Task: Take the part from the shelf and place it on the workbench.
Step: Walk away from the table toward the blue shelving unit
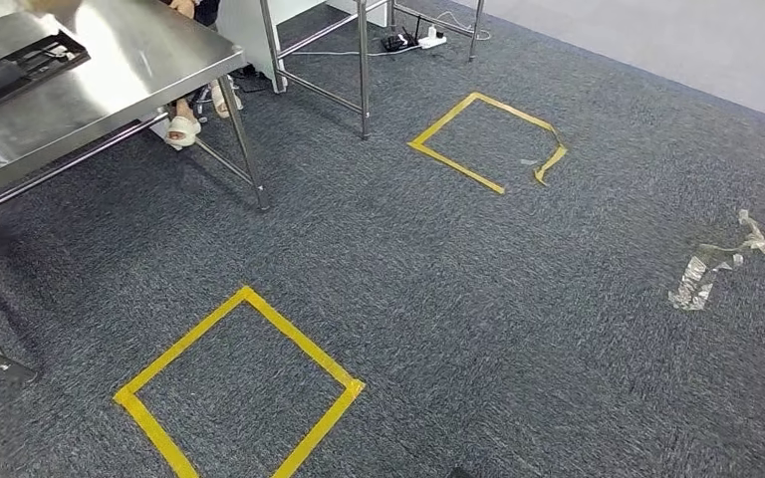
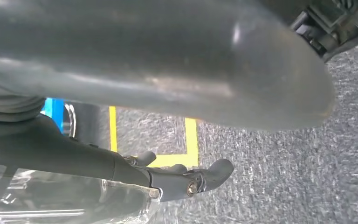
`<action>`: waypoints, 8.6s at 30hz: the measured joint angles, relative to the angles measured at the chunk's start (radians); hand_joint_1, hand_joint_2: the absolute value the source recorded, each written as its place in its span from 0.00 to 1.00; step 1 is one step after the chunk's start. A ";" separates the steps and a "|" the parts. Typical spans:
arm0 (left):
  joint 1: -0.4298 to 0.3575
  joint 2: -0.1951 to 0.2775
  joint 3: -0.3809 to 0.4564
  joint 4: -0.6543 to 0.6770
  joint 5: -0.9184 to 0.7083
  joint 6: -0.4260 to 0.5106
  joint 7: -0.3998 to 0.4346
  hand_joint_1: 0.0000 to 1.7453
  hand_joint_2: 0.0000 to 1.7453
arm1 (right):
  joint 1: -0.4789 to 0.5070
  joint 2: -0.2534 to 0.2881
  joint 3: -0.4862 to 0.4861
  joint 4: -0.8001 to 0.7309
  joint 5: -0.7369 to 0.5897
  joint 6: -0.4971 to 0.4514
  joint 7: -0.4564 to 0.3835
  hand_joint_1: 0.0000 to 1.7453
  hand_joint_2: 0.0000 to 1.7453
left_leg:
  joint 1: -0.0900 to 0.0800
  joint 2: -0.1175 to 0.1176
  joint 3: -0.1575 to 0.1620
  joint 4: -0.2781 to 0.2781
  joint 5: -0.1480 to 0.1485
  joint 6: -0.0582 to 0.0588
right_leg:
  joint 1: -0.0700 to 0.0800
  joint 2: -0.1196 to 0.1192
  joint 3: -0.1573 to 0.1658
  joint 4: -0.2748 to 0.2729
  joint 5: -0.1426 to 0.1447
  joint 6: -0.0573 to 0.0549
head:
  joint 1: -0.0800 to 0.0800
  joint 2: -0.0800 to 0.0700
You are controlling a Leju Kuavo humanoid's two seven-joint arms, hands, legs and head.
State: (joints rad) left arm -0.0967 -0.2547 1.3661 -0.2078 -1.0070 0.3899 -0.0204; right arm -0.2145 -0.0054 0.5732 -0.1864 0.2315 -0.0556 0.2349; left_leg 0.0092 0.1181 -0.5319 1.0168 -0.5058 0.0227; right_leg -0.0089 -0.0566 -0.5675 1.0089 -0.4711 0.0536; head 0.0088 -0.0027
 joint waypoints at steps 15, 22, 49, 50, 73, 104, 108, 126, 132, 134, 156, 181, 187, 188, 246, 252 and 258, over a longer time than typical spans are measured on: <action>0.013 0.047 -0.029 -0.001 -0.045 -0.135 -0.050 0.00 0.00 | 0.082 -0.021 -0.111 0.000 -0.086 -0.053 -0.044 0.00 0.00 | 0.015 -0.195 -0.027 0.022 -0.002 -0.007 | -0.008 0.189 -0.014 0.009 0.008 -0.012 | -0.008 0.000; 0.013 0.052 -0.034 -0.001 -0.048 -0.139 -0.053 0.00 0.00 | 0.089 -0.028 -0.129 0.000 -0.088 -0.053 -0.049 0.00 0.00 | 0.008 -0.095 -0.015 0.006 0.009 0.031 | -0.012 0.072 -0.154 0.272 -0.099 0.002 | 0.004 0.000; 0.011 0.062 -0.047 -0.002 -0.054 -0.167 -0.075 0.00 0.00 | 0.105 -0.035 -0.156 0.000 -0.105 -0.053 -0.064 0.00 0.00 | 0.011 -0.133 -0.012 0.008 0.008 0.021 | -0.007 0.135 -0.049 0.057 -0.008 -0.004 | -0.004 0.000; 0.011 0.062 -0.049 -0.002 -0.055 -0.168 -0.076 0.00 0.00 | 0.104 -0.035 -0.157 0.000 -0.106 -0.053 -0.065 0.00 0.00 | 0.010 -0.121 -0.010 0.006 0.009 0.026 | -0.007 0.107 -0.075 0.113 -0.034 -0.008 | -0.002 0.000; 0.014 0.076 -0.061 -0.004 -0.070 -0.192 -0.081 0.00 0.00 | 0.107 -0.028 -0.182 0.000 -0.114 -0.062 -0.068 0.00 0.00 | 0.014 -0.170 -0.038 0.083 -0.028 -0.014 | -0.004 0.144 -0.021 0.017 0.020 -0.039 | -0.013 0.000; 0.007 0.060 -0.061 -0.005 -0.051 -0.144 -0.059 0.00 0.00 | 0.097 -0.028 -0.186 0.000 -0.085 -0.051 -0.072 0.00 0.00 | 0.007 -0.179 -0.030 0.061 -0.024 -0.007 | -0.002 0.151 -0.017 0.020 0.015 -0.039 | -0.016 0.000; 0.003 0.058 -0.060 -0.005 -0.050 -0.142 -0.059 0.00 0.00 | 0.099 -0.029 -0.186 0.000 -0.085 -0.051 -0.072 0.00 0.00 | -0.002 -0.170 -0.011 0.014 -0.008 0.011 | -0.004 0.174 -0.034 0.020 0.020 -0.015 | -0.015 0.000; -0.005 0.052 -0.060 -0.005 -0.049 -0.132 -0.058 0.00 0.00 | 0.092 -0.030 -0.186 0.000 -0.068 -0.052 -0.082 0.00 0.00 | 0.001 -0.073 -0.008 0.075 -0.077 -0.020 | -0.017 0.034 -0.017 0.012 0.014 -0.033 | -0.018 0.000; 0.001 0.051 -0.059 -0.005 -0.047 -0.127 -0.054 0.00 0.00 | 0.085 -0.028 -0.186 0.000 -0.046 -0.052 -0.087 0.00 0.00 | 0.002 -0.121 -0.103 0.218 -0.091 -0.015 | -0.008 0.070 -0.013 0.012 0.014 -0.045 | -0.020 0.000; 0.000 0.052 -0.059 -0.005 -0.047 -0.124 -0.053 0.00 0.00 | 0.083 -0.028 -0.186 0.000 -0.043 -0.051 -0.087 0.00 0.00 | 0.002 -0.124 -0.046 0.086 -0.024 -0.009 | -0.003 0.077 -0.010 0.014 0.013 -0.042 | -0.020 0.000; 0.001 0.070 -0.060 -0.005 -0.052 -0.152 -0.049 0.00 0.00 | 0.081 -0.015 -0.187 0.000 -0.044 -0.049 -0.074 0.00 0.00 | -0.013 -0.106 -0.014 -0.011 0.025 0.048 | -0.009 0.072 -0.069 0.114 -0.033 -0.007 | -0.010 0.000; 0.003 0.058 -0.058 -0.005 -0.031 -0.094 -0.047 0.00 0.00 | 0.076 -0.012 -0.203 0.000 -0.003 -0.046 -0.080 0.00 0.00 | -0.003 -0.127 -0.017 0.013 0.003 0.002 | 0.007 0.078 -0.012 0.018 0.008 -0.039 | -0.020 0.000; 0.002 0.045 -0.057 -0.005 -0.029 -0.077 -0.047 0.00 0.00 | 0.072 -0.014 -0.203 0.000 0.012 -0.042 -0.080 0.00 0.00 | -0.018 -0.125 -0.020 0.009 0.009 0.005 | 0.003 0.078 -0.016 0.016 0.010 -0.029 | -0.019 0.000; 0.002 0.045 -0.057 -0.005 -0.029 -0.076 -0.047 0.00 0.00 | 0.072 -0.014 -0.203 0.000 0.012 -0.042 -0.080 0.00 0.00 | -0.018 -0.125 -0.020 0.010 0.010 0.007 | 0.002 0.078 -0.014 0.015 0.011 -0.026 | -0.019 0.000; 0.009 0.071 -0.061 -0.006 -0.054 -0.131 -0.043 0.00 0.00 | 0.107 -0.013 -0.236 -0.001 0.018 -0.069 -0.095 0.00 0.00 | -0.005 -0.118 -0.010 0.076 -0.073 -0.012 | -0.016 0.059 0.008 0.010 -0.010 -0.039 | -0.015 0.000; 0.013 0.072 -0.061 -0.005 -0.054 -0.136 -0.042 0.00 0.00 | 0.112 -0.012 -0.236 -0.001 0.016 -0.070 -0.095 0.00 0.00 | 0.001 -0.119 -0.151 0.215 -0.040 -0.016 | -0.012 0.066 0.049 0.010 -0.045 -0.050 | -0.018 0.000; 0.011 0.075 -0.061 -0.006 -0.061 -0.129 -0.042 0.00 0.00 | 0.111 -0.013 -0.245 -0.001 0.008 -0.070 -0.099 0.00 0.00 | -0.011 -0.122 -0.072 0.022 0.053 -0.006 | 0.001 0.070 0.066 0.009 -0.074 -0.030 | -0.016 0.000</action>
State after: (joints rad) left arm -0.0852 -0.1798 1.3046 -0.2133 -1.0679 0.2610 -0.0626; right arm -0.1034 -0.0182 0.3279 -0.1873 0.2396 -0.1261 0.1360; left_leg -0.0013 -0.0043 -0.6043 1.0392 -0.4533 0.0166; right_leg -0.0083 0.0132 -0.5011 1.0178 -0.5451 0.0232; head -0.0077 -0.0027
